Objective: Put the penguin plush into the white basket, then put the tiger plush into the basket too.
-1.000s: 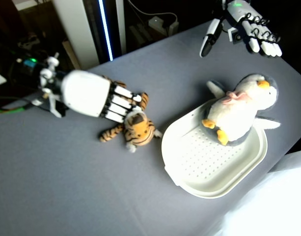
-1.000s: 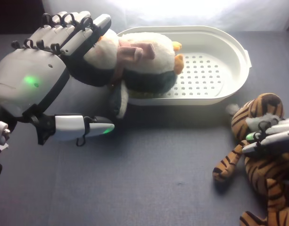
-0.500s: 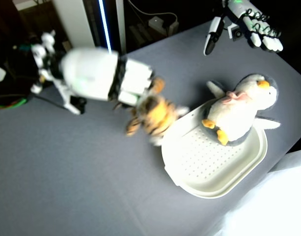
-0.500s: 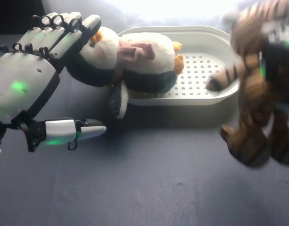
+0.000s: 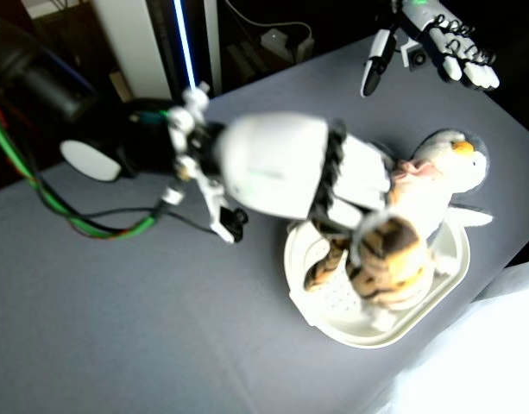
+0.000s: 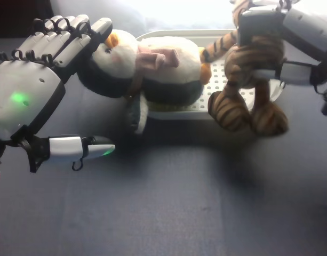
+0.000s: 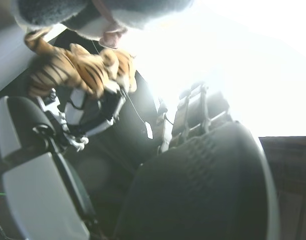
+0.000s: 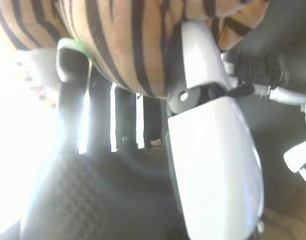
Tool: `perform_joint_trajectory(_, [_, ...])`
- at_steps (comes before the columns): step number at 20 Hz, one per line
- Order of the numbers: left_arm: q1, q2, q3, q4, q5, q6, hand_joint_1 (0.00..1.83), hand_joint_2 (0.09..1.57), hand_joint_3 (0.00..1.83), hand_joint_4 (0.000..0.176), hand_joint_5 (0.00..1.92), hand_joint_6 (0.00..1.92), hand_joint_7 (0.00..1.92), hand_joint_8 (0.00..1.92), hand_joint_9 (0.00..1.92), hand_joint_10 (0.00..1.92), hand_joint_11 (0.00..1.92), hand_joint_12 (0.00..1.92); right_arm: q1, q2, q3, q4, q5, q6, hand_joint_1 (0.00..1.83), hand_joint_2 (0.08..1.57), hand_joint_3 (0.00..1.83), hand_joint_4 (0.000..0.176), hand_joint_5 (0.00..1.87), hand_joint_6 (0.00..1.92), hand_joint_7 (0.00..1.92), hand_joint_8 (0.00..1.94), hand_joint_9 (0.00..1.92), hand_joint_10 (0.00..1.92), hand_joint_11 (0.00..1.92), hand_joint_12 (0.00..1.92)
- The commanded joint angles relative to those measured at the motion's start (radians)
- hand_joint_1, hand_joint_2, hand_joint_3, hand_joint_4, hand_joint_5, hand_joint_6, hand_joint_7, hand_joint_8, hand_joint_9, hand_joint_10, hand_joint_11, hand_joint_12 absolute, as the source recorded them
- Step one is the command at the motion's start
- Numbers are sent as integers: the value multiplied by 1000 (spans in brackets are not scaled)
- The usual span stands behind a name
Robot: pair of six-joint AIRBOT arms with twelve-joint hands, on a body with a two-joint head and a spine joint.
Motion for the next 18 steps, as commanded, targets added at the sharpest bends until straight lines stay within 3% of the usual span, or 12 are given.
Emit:
perform_joint_trajectory(1, [-5,6,0,33,-138,-9,942,704,0,126,0,0,0,0,0,0,0,0,19,8,3,22,177,30,224,1139,0,150,71,9,65,10,56,18,1,240])
perform_joint_trajectory(5, [29,32,-21,31,-224,-34,948,711,0,123,0,0,0,0,0,0,0,0,-57,95,-76,85,404,92,261,1137,5,132,0,0,0,0,0,0,0,1])
perform_joint_trajectory(6, [52,40,-31,24,-272,-43,952,719,0,138,0,0,0,0,0,0,0,0,-109,108,-94,121,493,123,266,1163,13,167,0,0,0,0,0,0,0,0])
perform_joint_trajectory(9, [93,43,-39,23,-357,-95,860,721,0,121,0,0,0,0,0,0,0,0,-251,130,-142,191,711,194,162,1200,17,176,0,0,0,0,0,0,6,3])
perform_joint_trajectory(10, [97,43,-40,31,-376,-108,879,737,0,146,0,0,0,0,0,0,0,0,-276,138,-163,196,765,194,174,1212,6,141,21,1,66,4,73,10,81,50])
perform_joint_trajectory(12, [105,44,-41,40,-431,-136,831,789,14,175,0,0,0,0,0,0,0,0,-299,151,-190,194,855,194,376,1292,0,66,112,2,273,4,295,0,21,730])
perform_joint_trajectory(13, [112,47,-39,40,-452,-176,739,853,39,149,0,0,0,0,0,0,0,0,-306,158,-203,185,911,187,550,1271,0,37,136,3,397,25,461,43,124,1032])
perform_joint_trajectory(14, [108,47,-30,50,-452,-203,781,949,37,51,0,0,0,0,0,0,0,0,-307,172,-221,180,916,186,746,1271,0,48,113,0,440,14,533,43,135,1168])
perform_joint_trajectory(15, [103,44,-22,59,-452,-226,781,949,37,51,0,0,0,0,0,0,0,0,-306,182,-240,154,917,171,746,1271,0,48,113,0,440,14,533,43,135,1168])
perform_joint_trajectory(16, [98,36,-7,76,-452,-262,483,1217,76,8,176,19,64,2,0,0,0,0,-286,194,-256,120,917,145,643,1291,1,0,444,36,616,29,686,79,223,1401])
perform_joint_trajectory(17, [91,30,4,91,-452,-289,483,1217,76,8,176,19,64,2,0,0,0,0,-276,200,-265,96,917,128,643,1291,1,0,444,36,616,29,686,79,223,1401])
perform_joint_trajectory(18, [60,25,16,128,-453,-308,33,1308,9,110,344,46,85,1,2,0,0,0,-249,214,-285,49,918,82,32,1312,0,65,41,4,228,5,327,5,8,1208])
